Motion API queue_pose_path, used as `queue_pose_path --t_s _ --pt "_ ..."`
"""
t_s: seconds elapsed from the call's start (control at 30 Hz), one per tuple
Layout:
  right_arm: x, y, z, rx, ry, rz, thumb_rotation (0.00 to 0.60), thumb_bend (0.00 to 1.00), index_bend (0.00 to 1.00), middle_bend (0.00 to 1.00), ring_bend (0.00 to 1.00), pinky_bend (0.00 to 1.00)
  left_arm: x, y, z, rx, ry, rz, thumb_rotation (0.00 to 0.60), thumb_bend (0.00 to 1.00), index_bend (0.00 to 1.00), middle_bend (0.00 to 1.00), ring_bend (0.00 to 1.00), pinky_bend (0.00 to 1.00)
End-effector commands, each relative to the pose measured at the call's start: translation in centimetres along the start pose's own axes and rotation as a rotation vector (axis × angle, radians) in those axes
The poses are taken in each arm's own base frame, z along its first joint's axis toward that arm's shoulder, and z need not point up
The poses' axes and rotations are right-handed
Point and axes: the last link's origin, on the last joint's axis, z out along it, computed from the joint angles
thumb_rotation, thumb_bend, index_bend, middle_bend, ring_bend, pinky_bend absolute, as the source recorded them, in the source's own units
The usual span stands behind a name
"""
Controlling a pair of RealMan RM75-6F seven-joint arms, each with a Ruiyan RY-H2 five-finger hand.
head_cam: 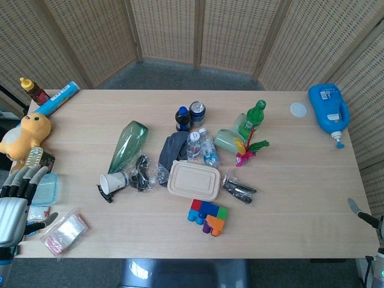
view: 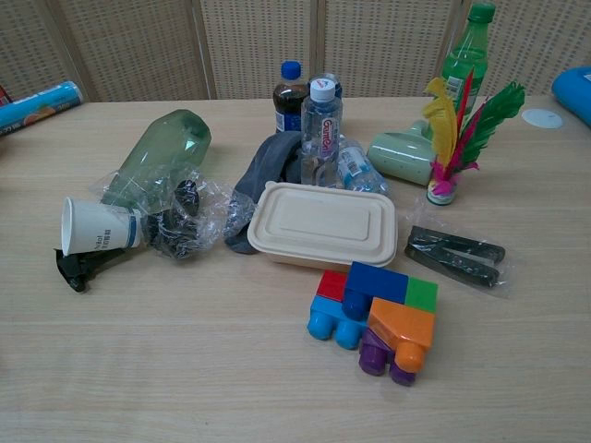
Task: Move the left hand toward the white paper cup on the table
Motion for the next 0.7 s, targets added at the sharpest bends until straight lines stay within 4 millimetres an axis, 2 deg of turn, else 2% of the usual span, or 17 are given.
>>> queue_pose_path --t_s 0.03,0.2,0.33,0.57,0.7 --pt "-0.1 -0.2 -0.2 0.006 -0.017 -0.002 0.58 0.0 0.0 0.0 0.0 0.0 0.0 -0.1 0.0 0.006 -0.001 0.001 0.6 0.0 0.0 0.0 0.0 0.0" --pt "-0.1 -0.1 -0.3 0.004 -0.028 0.002 0.581 0.0 0.0 0.0 0.0 0.0 -0.3 -0.3 0.3 0.005 -0.012 0.012 0.6 0.0 0.0 0.0 0.0 0.0" --pt "-0.3 -0.1 -0.3 -0.009 -0.057 0.02 0.58 0.0 0.0 0.0 0.0 0.0 -1.8 -1.4 0.9 0.028 -0.062 0.079 0.6 0.0 0.0 0.0 0.0 0.0" --pt "-0.4 -0.3 -0.4 -0.01 -0.081 0.036 0.583 0.0 0.0 0.0 0.0 0.0 -4.8 -2.1 4.3 0.054 -0.156 0.168 0.6 0.0 0.0 0.0 0.0 0.0" --pt "-0.3 -0.3 -0.5 -0.008 -0.087 0.046 0.582 0.0 0.0 0.0 0.0 0.0 -6.6 -1.4 6.6 0.072 -0.213 0.206 0.6 0.0 0.0 0.0 0.0 0.0"
